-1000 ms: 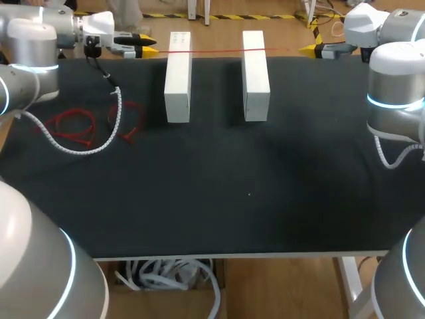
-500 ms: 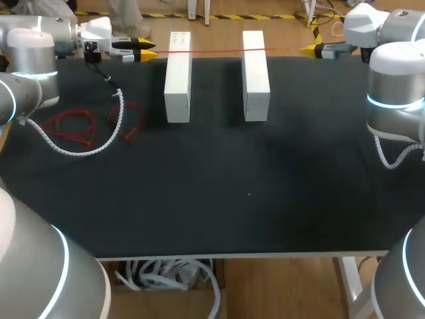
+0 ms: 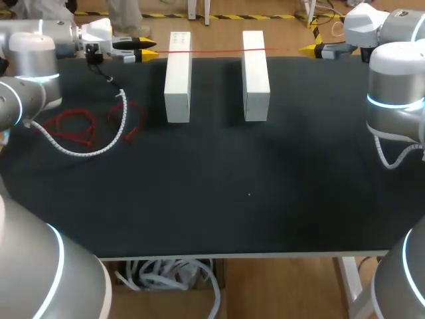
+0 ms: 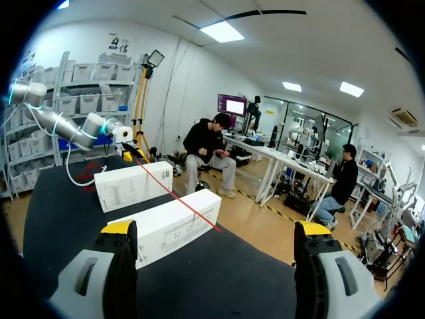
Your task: Grab the tape and strap the tape.
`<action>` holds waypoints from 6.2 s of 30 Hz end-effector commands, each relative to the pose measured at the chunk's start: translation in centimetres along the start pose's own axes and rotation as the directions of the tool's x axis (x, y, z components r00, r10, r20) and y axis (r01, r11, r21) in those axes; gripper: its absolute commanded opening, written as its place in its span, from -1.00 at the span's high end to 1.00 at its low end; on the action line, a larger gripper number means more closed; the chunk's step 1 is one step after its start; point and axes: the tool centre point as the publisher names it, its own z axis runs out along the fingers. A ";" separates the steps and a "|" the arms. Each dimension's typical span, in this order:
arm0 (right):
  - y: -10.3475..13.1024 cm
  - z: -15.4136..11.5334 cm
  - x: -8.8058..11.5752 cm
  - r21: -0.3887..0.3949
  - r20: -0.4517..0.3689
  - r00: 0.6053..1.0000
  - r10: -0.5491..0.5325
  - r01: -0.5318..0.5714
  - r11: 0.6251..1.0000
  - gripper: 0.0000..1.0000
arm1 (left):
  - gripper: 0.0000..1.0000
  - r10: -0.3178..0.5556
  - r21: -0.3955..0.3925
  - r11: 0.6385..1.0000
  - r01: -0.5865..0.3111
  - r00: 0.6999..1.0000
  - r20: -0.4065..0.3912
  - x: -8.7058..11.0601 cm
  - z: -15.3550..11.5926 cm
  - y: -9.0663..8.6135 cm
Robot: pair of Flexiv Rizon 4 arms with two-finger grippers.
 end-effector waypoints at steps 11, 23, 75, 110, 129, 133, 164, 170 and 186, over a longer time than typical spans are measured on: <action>0.0 0.0 0.0 0.000 0.000 1.000 0.000 0.000 1.000 -1.00 | 0.40 0.032 -0.040 0.999 -0.033 0.999 -0.015 0.6 1.1 0.6; 0.0 0.0 0.0 0.000 0.000 1.000 0.000 0.000 1.000 -1.00 | 0.45 0.026 -0.014 1.000 -0.027 0.999 -0.027 0.9 1.0 0.3; 0.0 0.0 0.0 0.000 0.000 1.000 0.000 0.000 1.000 -1.00 | 1.00 0.048 -0.020 0.999 -0.047 0.998 0.050 4.8 2.0 -6.7; 0.0 0.0 0.0 0.000 0.000 1.000 0.000 0.000 1.000 -1.00 | 1.00 -0.050 0.280 0.959 0.040 0.998 0.031 10.2 6.9 -19.3; 0.0 0.0 0.0 0.000 0.000 1.000 0.000 0.000 1.000 -1.00 | 1.00 -0.024 0.285 0.958 0.010 0.999 0.046 10.0 7.0 -20.8; 0.0 0.0 0.0 0.000 0.000 1.000 0.000 0.000 1.000 -1.00 | 1.00 -0.024 0.285 0.958 0.010 0.999 0.046 10.0 7.0 -20.8; 0.0 0.0 0.0 0.000 0.000 1.000 0.000 0.000 1.000 -1.00 | 1.00 0.237 0.420 0.904 -0.079 0.911 -0.338 10.0 12.1 -23.1; 0.0 0.0 0.0 0.000 0.000 1.000 0.000 0.000 1.000 -1.00 | 1.00 0.247 0.471 0.878 -0.078 0.918 -0.310 10.6 12.4 -23.6; 0.0 0.0 0.0 0.000 0.000 1.000 0.000 0.000 1.000 -1.00 | 1.00 0.136 0.455 0.890 -0.020 0.965 -0.225 11.8 12.6 -23.3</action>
